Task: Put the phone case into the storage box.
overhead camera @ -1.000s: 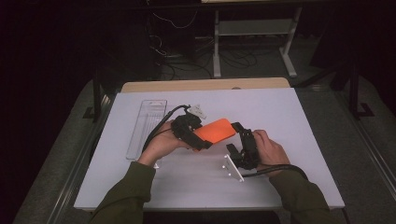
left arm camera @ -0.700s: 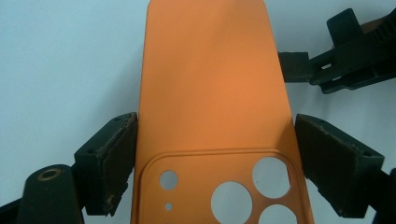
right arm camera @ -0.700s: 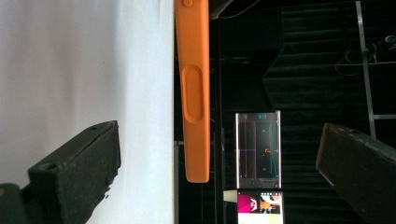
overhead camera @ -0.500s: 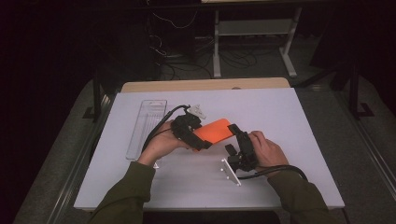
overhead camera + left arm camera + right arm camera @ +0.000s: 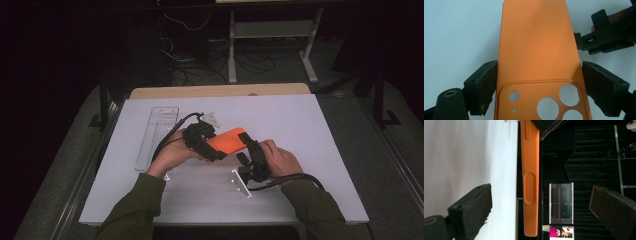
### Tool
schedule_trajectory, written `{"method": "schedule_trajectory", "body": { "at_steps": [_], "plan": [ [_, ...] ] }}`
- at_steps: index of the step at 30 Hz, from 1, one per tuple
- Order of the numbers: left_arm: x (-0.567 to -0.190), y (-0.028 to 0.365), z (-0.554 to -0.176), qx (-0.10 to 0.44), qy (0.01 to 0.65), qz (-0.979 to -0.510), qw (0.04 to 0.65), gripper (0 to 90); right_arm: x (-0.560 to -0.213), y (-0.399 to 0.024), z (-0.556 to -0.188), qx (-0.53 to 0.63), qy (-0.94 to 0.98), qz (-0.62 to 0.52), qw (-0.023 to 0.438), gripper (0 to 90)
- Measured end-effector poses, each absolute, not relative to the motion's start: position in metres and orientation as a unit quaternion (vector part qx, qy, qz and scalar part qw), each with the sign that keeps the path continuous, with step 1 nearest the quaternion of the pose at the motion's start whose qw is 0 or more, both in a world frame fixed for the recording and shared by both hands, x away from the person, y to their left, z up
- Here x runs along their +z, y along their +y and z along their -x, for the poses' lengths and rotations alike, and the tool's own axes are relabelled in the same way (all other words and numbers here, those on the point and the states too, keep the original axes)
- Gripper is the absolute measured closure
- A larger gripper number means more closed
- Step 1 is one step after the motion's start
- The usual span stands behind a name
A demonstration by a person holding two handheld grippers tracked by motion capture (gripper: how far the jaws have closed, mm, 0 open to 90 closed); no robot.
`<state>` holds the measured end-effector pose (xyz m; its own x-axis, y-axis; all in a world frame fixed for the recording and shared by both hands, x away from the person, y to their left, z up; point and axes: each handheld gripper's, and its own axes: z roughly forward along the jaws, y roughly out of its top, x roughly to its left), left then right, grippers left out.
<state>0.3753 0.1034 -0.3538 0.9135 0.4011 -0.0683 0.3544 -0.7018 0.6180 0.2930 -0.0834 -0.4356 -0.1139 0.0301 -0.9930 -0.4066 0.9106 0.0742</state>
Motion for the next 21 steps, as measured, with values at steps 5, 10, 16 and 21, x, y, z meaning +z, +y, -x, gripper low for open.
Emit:
{"method": "schedule_trajectory", "body": {
  "at_steps": [5,10,16,21],
  "plan": [
    [-0.352,0.105,-0.3751,0.037,0.205,-0.921,0.33,15.8,-0.4352,-0.0777,-0.2935,0.166,0.727,0.135,0.652,9.7],
    [-0.3521,0.106,-0.3757,0.037,0.204,-0.921,0.329,15.7,-0.435,-0.0746,-0.2927,0.16,0.727,0.129,0.655,15.7],
    [-0.353,0.1062,-0.3758,0.038,0.205,-0.92,0.333,15.7,-0.4348,-0.0746,-0.2901,0.157,0.727,0.132,0.655,24.8],
    [-0.353,0.1054,-0.3748,0.036,0.209,-0.919,0.333,15.7,-0.4344,-0.0748,-0.2894,0.152,0.729,0.132,0.654,30.0]
  ]
}}
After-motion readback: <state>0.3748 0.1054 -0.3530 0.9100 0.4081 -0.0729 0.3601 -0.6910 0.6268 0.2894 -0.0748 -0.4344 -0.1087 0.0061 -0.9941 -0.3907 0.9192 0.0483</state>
